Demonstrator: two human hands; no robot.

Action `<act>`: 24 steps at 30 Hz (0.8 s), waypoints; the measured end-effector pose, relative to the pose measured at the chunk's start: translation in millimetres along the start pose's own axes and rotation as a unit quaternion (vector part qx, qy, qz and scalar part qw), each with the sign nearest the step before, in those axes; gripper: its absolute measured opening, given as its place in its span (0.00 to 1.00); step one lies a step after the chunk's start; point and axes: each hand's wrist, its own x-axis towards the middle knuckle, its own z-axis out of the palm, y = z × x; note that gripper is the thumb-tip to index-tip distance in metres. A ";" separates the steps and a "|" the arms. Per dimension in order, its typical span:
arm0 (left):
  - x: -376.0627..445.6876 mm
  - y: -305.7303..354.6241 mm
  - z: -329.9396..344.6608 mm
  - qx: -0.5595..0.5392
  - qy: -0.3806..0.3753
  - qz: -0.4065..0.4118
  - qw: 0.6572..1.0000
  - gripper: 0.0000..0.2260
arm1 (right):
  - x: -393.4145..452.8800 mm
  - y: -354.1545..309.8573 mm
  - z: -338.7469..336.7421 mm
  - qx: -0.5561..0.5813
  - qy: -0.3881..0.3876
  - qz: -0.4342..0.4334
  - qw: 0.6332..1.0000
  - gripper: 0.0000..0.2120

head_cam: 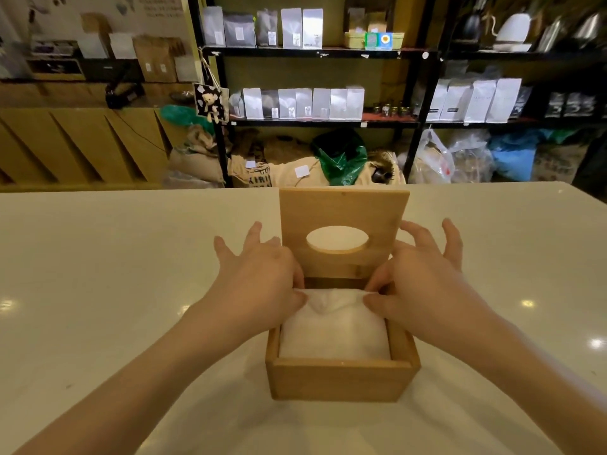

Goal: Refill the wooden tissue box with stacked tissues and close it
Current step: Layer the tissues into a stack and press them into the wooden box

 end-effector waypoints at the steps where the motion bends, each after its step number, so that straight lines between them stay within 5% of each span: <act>1: 2.1 0.5 1.3 0.010 -0.010 0.000 1.000 0.08 | 0.0 -0.8 -0.3 -0.014 -0.009 0.001 1.000 0.07; 24: -0.2 5.8 6.6 0.054 0.019 0.002 0.998 0.09 | 7.6 -9.1 1.5 -0.134 -0.015 0.005 0.991 0.09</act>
